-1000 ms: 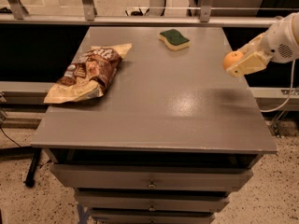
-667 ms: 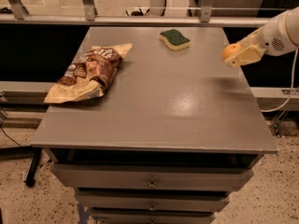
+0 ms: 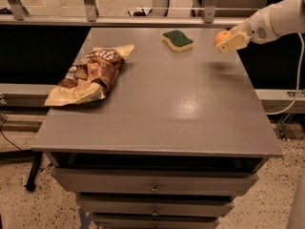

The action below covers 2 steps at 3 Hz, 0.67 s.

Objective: Move orange near sponge

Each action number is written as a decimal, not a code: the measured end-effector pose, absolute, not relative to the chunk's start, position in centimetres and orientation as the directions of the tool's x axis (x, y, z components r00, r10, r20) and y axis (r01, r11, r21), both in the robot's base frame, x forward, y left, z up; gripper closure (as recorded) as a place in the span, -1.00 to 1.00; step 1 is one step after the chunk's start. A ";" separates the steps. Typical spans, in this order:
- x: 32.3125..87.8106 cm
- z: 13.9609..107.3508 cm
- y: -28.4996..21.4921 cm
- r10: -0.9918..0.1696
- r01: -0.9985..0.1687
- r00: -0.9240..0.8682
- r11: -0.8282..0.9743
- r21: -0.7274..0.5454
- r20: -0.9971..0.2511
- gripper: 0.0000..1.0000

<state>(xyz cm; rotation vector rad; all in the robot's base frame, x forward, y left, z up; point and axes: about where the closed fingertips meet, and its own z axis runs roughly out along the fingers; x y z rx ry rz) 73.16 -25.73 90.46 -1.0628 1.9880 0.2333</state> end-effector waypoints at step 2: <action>79.0 88.2 -19.8 -0.550 -0.786 -0.254 0.596 -0.162 -0.796 1.00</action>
Offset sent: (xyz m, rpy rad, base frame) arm 0.0962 0.0893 -0.0397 0.0991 0.0131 0.0630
